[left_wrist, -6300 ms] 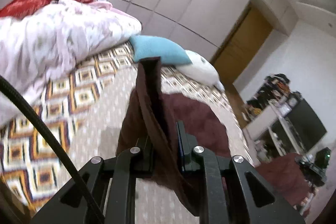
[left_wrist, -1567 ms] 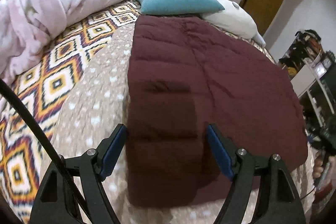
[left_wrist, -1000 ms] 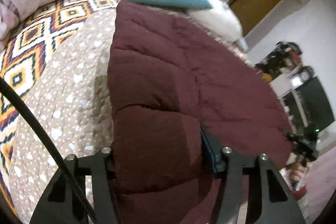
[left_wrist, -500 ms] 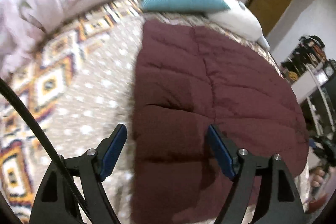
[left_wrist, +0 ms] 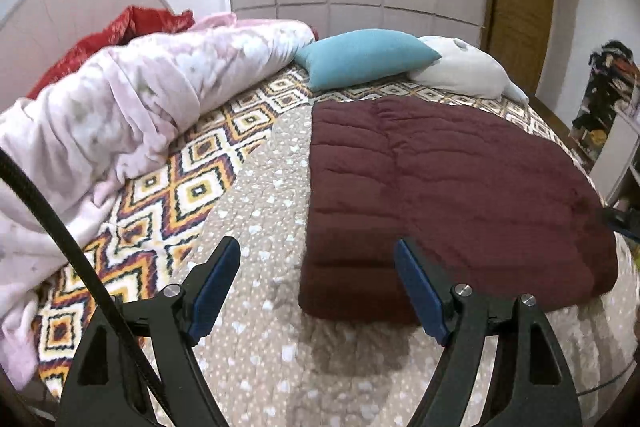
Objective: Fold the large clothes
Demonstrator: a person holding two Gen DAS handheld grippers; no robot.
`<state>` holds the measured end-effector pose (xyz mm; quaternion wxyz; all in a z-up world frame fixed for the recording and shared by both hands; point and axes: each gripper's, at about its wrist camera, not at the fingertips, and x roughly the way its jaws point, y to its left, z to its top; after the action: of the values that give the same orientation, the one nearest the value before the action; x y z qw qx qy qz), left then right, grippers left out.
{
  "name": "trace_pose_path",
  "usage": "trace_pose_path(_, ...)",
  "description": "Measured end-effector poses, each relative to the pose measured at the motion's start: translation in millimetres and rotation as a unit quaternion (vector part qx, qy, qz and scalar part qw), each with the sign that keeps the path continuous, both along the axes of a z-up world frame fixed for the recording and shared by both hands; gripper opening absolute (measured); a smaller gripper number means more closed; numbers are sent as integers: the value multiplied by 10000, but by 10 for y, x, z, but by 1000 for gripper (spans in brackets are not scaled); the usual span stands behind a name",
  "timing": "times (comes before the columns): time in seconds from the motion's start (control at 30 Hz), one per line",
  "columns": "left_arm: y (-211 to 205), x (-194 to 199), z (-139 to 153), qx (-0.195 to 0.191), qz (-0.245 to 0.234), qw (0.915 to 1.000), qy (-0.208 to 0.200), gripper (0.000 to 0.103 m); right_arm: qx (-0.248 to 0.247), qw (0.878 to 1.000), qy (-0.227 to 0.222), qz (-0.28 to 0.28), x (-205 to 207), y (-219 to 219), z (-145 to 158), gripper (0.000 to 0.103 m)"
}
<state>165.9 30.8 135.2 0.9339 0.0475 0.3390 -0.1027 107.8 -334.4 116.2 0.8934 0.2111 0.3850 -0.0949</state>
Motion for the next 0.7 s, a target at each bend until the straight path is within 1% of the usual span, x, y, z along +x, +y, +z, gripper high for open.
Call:
trace_pose_path(0.1, -73, -129, -5, 136, -66, 9998, -123, 79, 18, 9996, 70, 275, 288, 283, -127, 63)
trace_pose_path(0.17, -119, -203, -2, 199, -102, 9996, -184, 79, -154, 9990, 167, 372, 457, 448, -218, 63)
trace_pose_path(0.23, -146, -258, -9, 243, -128, 9993, -246, 79, -323, 9978, 391, 419, 621, 572, -355, 63)
trace_pose_path(0.3, -158, -323, 2, 290, -121, 9989, -340, 79, -382, 9966, 634, 348, 754, 597, -526, 63)
trace_pose_path(0.37, -152, -376, 21, 301, -106, 9986, -431, 79, -318, 9965, 719, 291, 790, 568, -601, 63)
trace_pose_path(0.43, -126, -450, 62, 321, -60, 9979, -567, 79, -184, 9970, 704, 245, 760, 513, -579, 63)
trace_pose_path(0.57, -61, -625, 191, 268, 53, 9961, -843, 82, -24, 9975, 643, 288, 564, 484, -384, 63)
trace_pose_path(0.67, 2, -806, 347, 164, 168, 9937, -1098, 83, -16, 9981, 497, 362, 280, 503, -159, 63)
trace_pose_path(0.7, 29, -881, 405, 136, 220, 9924, -1201, 85, -52, 9983, 444, 384, 161, 513, -64, 63)
